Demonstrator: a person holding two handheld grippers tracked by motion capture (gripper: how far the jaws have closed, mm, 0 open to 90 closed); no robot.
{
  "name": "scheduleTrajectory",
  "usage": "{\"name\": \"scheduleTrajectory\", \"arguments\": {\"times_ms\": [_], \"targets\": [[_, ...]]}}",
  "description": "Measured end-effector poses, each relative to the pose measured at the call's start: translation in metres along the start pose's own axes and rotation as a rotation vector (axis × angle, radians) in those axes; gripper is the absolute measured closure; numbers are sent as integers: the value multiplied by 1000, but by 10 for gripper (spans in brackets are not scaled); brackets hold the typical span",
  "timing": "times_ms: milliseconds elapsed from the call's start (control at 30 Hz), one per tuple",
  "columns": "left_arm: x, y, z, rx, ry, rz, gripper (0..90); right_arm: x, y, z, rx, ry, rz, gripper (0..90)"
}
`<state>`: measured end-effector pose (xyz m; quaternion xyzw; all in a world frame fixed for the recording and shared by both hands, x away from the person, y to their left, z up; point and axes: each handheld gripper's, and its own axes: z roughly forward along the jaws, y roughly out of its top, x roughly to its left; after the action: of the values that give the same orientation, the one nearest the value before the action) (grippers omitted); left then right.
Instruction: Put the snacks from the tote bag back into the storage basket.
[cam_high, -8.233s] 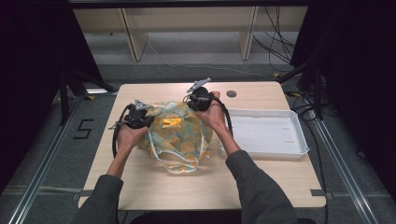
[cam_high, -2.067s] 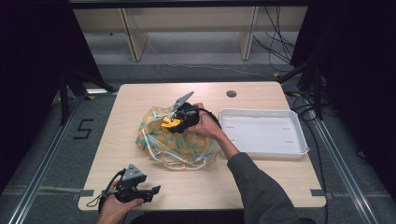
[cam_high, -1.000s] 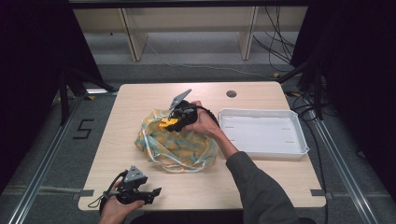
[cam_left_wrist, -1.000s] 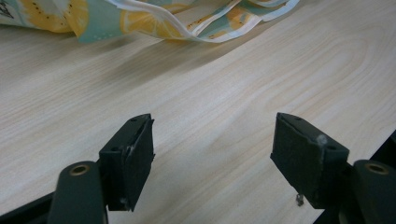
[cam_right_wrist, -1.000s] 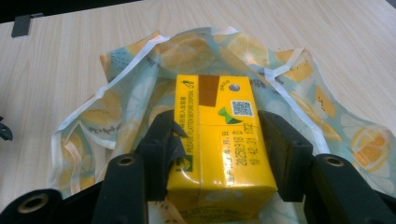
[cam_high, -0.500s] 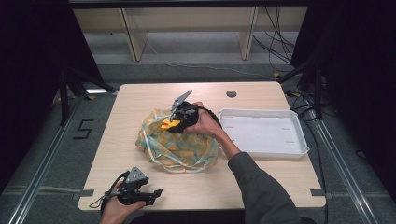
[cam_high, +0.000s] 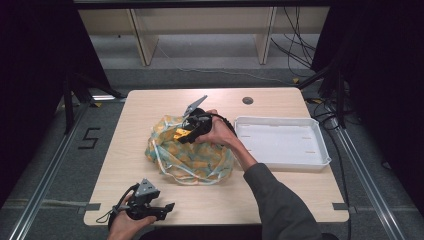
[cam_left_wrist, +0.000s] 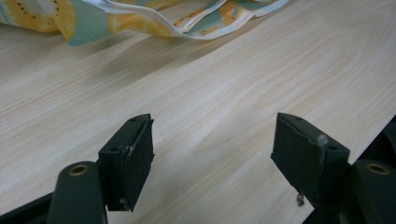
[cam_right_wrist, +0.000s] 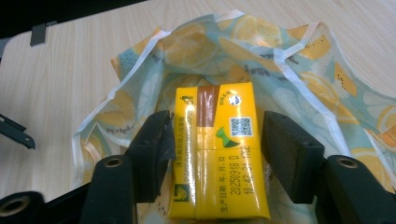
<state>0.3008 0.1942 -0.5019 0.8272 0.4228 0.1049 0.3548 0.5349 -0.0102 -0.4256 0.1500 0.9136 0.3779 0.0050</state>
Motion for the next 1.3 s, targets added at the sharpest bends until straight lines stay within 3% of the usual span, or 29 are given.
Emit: {"name": "scheduleTrajectory", "arguments": {"times_ms": [100, 133, 167, 267, 300, 367, 433, 600, 833, 967, 1133, 1167, 1300], "targets": [[0, 1, 0, 5, 8, 9, 288, -1, 0, -1, -20, 15, 12, 498], [0, 0, 1, -15, 4, 8, 288, 0, 0, -2, -15, 9, 16, 503], [0, 0, 0, -2, 0, 23, 288, 1, 0, -2, -18, 5, 7, 503], [-1, 0, 1, -1, 8, 12, 289, 4, 1, -1, 11, -15, -5, 506], [0, 0, 0, 13, 0, 29, 289, 5, 1, 2, 19, -32, -29, 507], [-1, 0, 1, 10, -6, 9, 289, 6, 2, 2, 35, -39, -36, 507], [-1, 0, 1, 4, 1, 27, 289, 6, 2, 2, 34, -36, -38, 507], [-2, -1, 2, -3, 0, 18, 289, 5, 2, 4, 41, -35, -32, 488], [-1, -1, 2, 4, 4, 22, 290, 5, 2, 5, 38, -43, -70, 525], [-2, -1, 3, 0, -4, 0, 289, 2, 0, 1, 35, -42, -59, 528], [-2, -1, 3, 9, 2, 5, 289, 1, 0, -1, 40, -52, -58, 529], [-1, 0, 2, 15, -4, 25, 289, 1, 1, -1, 36, -43, -47, 528], [-1, -1, 3, 14, -1, 18, 289, 2, 1, 0, 47, -44, -55, 525]]}}
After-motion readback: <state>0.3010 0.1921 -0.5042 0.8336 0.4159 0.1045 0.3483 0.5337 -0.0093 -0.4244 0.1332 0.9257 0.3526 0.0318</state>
